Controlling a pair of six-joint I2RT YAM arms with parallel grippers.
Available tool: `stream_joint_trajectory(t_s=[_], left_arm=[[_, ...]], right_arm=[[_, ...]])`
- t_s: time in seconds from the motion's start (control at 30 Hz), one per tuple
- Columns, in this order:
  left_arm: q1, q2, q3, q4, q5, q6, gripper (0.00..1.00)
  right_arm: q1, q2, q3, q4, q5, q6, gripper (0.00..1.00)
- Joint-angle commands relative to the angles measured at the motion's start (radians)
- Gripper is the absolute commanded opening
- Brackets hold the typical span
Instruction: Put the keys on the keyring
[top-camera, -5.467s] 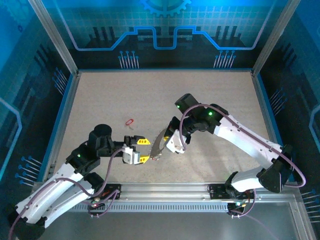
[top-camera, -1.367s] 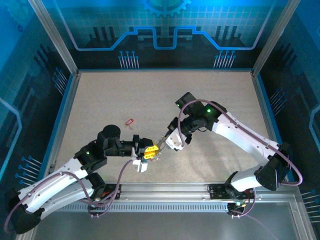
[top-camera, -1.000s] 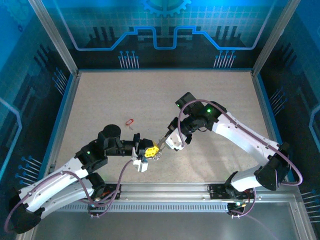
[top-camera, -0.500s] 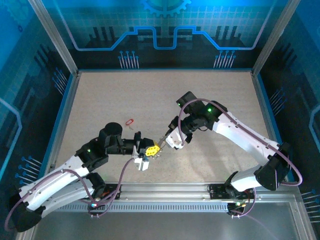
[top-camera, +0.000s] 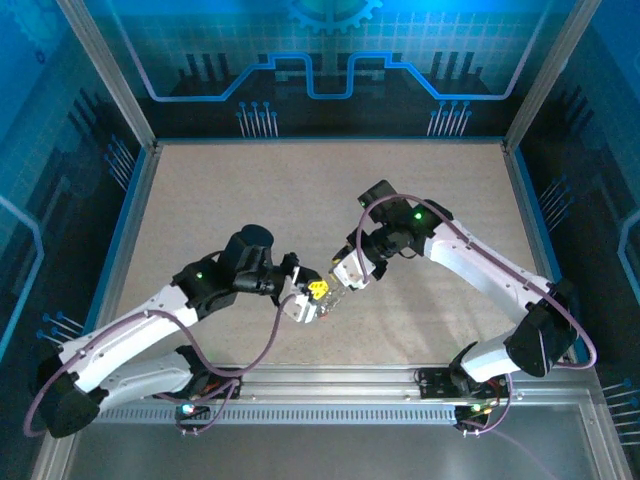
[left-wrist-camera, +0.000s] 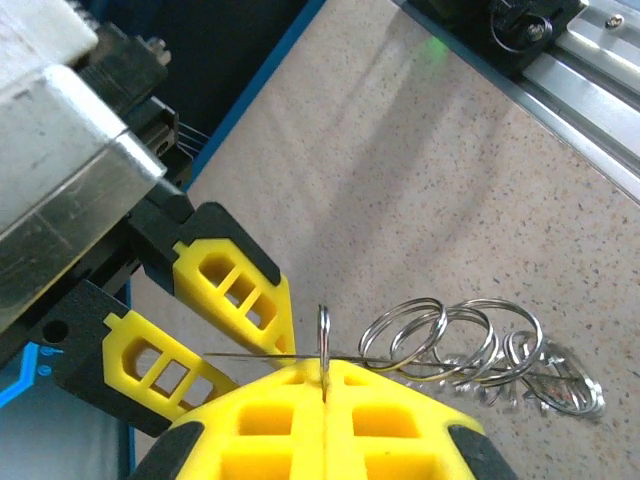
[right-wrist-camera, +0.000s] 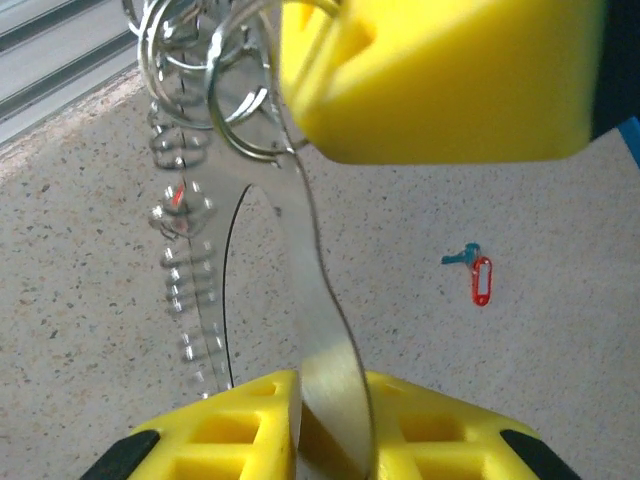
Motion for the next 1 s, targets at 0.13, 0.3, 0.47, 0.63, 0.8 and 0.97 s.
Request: stream_joint_trajectory(t_s=[0.13, 0.3, 0.47, 0.63, 0.8, 0.97], left_arm=[[0.012, 0.049, 0.11, -0.046, -0.026, -0.148, 0.0], [0.042, 0.075, 0.116, -0.042, -0.008, -0.257, 0.0], [0.047, 0.056, 0.091, 0.013, -0.021, -0.268, 0.0], [0.049, 0.039, 0.067, 0.044, -0.015, -0.258, 0.0], [0.048, 0.048, 0.068, 0.046, -0.031, -0.294, 0.0], [0.049, 0.053, 0.065, 0.059, -0.052, -0.327, 0.0]], right_arm=[[-0.089, -0.116, -0.106, 0.085, -0.022, 0.095, 0.33], [-0.159, -0.171, -0.132, 0.184, -0.108, 0.248, 0.39], [-0.128, -0.208, -0.203, 0.299, -0.196, 0.364, 0.39], [-0.066, -0.232, -0.284, 0.44, -0.192, 0.44, 0.26], [-0.036, -0.248, -0.31, 0.493, -0.191, 0.484, 0.26], [-0.031, -0.261, -0.34, 0.527, -0.19, 0.524, 0.28]])
